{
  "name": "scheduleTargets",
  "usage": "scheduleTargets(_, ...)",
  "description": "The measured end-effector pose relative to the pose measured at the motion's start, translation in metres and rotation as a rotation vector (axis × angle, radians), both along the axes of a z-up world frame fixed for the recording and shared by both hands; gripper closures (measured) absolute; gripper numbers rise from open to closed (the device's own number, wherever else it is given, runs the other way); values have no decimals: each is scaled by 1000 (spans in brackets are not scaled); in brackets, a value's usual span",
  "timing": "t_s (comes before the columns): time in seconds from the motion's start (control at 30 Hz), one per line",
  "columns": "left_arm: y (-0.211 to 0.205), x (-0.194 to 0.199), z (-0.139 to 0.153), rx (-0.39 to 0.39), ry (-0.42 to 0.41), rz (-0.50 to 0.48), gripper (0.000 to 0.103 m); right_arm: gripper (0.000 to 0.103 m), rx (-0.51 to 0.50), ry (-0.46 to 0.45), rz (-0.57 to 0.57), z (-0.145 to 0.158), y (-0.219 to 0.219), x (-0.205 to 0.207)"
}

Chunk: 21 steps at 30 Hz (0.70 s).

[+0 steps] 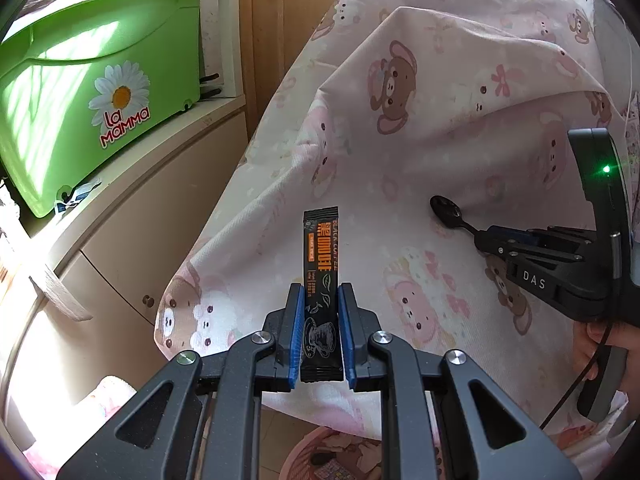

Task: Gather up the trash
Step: 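Grasp the black plastic spoon by its handle with the right gripper while the left gripper holds the wrapper, then carry the wrapper and spoon down over the pink wastebasket with both grippers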

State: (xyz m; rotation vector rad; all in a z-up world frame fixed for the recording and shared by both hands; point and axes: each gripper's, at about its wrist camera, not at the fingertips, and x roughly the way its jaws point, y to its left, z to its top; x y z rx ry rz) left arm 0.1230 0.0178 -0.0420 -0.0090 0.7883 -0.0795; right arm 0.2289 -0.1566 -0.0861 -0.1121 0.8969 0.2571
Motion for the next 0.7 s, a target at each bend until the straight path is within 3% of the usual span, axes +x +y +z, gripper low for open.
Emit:
scheduleTargets(0.17, 2, -3, 2, -14, 0, 6, 87, 96, -5, -29, -2, 7, 4, -13)
scheduleTargets(0.43, 2, -14, 8, -25, -18, 6, 87, 96, 172, -123, -25, 45, -19, -57)
scheduleTargets(0.57, 0, -22, 14, -28, -30, -13, 87, 96, 210, -204, -23, 70, -21, -90)
scheduleTargets(0.7, -6, -38, 19, -21, -41, -52, 88, 96, 249, -223, -42, 80, -24, -120)
